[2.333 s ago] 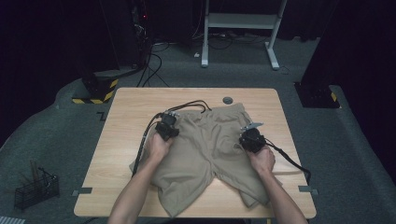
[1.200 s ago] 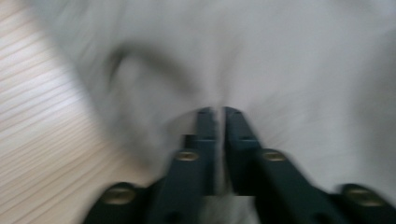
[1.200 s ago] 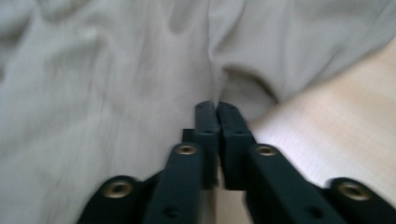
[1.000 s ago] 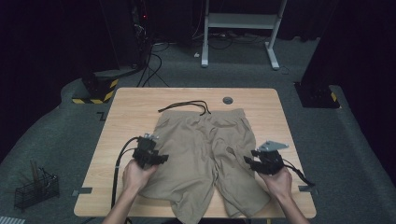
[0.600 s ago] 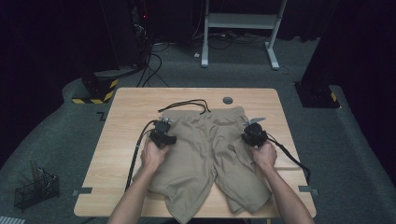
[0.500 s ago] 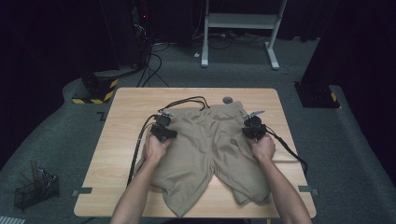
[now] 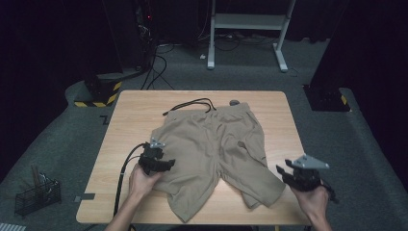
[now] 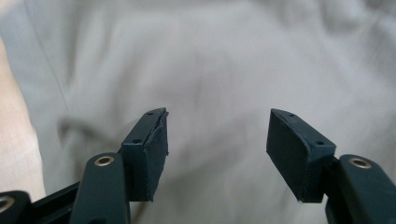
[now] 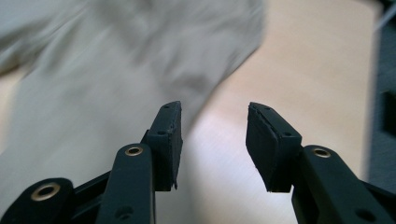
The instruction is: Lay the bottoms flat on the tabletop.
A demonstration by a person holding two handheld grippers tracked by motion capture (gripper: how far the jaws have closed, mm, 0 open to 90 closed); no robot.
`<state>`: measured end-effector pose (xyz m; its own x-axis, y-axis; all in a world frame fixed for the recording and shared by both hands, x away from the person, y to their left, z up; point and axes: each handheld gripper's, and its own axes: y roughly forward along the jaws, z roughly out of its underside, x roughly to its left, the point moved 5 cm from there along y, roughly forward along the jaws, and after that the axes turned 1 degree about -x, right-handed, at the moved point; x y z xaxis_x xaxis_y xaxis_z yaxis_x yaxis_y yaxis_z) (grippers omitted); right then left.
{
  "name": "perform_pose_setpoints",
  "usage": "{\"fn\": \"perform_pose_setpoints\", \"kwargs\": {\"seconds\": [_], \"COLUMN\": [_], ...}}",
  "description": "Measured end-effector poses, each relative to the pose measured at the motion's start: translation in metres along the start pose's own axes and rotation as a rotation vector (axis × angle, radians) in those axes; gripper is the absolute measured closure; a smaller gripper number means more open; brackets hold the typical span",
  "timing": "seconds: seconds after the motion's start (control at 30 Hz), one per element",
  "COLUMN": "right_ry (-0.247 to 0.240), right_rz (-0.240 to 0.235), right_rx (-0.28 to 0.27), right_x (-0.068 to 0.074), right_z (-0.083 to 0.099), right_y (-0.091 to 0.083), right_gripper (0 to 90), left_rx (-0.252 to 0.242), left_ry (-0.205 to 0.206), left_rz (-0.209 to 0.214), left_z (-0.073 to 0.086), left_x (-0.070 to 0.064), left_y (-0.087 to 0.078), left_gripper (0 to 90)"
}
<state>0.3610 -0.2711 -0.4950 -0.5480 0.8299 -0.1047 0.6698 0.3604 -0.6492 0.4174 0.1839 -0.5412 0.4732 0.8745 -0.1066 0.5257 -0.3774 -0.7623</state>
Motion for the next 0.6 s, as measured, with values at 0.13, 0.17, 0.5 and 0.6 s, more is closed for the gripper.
{"fn": "perform_pose_setpoints", "kwargs": {"seconds": [0.13, 0.17, 0.5, 0.6], "right_ry": [-0.026, -0.015, 0.061, 0.057], "right_rz": [-0.040, -0.046, -0.067, -0.019], "right_rx": [0.053, 0.062, 0.103, 0.119], "right_x": [0.023, 0.025, 0.013, 0.005], "right_z": [0.021, 0.022, -0.028, -0.042], "right_y": [0.013, 0.022, 0.113, 0.129], "right_gripper": [54.1, 53.8, 62.4, 65.4], "left_rx": [-0.063, -0.073, -0.078, -0.067], "left_ry": [-0.042, -0.050, -0.010, -0.020], "left_rz": [-0.025, -0.034, -0.156, -0.166], "left_z": [0.003, 0.002, -0.019, -0.035], "left_x": [0.002, 0.002, 0.002, 0.008], "left_y": [0.007, 0.009, 0.031, 0.043], "left_gripper": [38.8, 38.8, 38.6, 38.4]}}
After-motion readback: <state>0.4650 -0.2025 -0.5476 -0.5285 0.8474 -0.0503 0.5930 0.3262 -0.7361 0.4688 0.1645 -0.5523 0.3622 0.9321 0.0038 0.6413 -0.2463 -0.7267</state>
